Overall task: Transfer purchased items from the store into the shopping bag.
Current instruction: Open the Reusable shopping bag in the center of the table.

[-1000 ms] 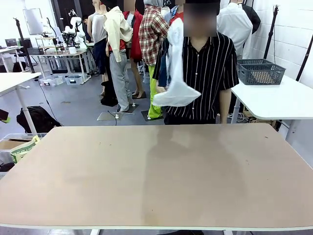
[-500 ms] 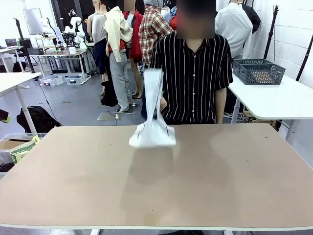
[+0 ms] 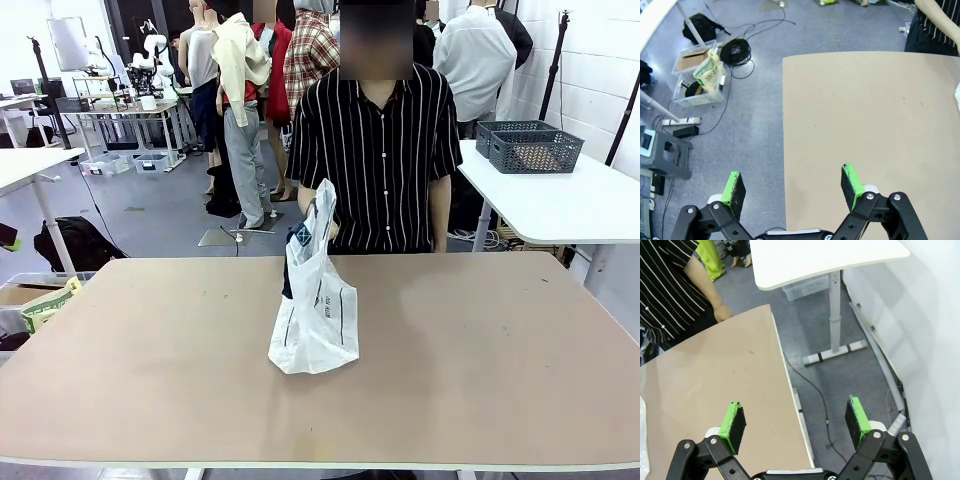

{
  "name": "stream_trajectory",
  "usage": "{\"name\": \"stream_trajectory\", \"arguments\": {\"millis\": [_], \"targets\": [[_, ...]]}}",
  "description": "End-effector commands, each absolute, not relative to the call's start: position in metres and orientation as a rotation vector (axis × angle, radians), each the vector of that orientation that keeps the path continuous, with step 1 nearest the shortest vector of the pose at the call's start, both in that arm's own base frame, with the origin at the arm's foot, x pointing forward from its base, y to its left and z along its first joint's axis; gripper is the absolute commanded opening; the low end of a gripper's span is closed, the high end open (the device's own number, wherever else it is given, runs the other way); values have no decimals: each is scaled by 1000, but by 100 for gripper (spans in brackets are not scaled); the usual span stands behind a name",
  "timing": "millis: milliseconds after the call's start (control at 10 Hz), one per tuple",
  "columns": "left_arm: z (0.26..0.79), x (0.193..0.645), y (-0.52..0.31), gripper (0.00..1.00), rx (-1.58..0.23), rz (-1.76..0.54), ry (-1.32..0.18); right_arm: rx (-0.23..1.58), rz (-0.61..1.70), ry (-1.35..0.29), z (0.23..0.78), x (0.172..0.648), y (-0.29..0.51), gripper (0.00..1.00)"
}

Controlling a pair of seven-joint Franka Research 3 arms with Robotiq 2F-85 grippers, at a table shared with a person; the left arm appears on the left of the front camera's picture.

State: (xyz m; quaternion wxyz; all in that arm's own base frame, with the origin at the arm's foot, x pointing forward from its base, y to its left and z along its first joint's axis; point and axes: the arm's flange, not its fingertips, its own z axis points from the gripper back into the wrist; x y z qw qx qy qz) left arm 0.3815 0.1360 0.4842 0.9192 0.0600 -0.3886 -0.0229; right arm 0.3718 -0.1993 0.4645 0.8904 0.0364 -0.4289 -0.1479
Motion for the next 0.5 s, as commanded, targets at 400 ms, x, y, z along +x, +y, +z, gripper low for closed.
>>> {"name": "stream_trajectory", "arguments": {"millis": [400], "targets": [[535, 438, 29, 100, -54, -364, -907, 188, -142, -904, 549, 411, -83, 100]]}}
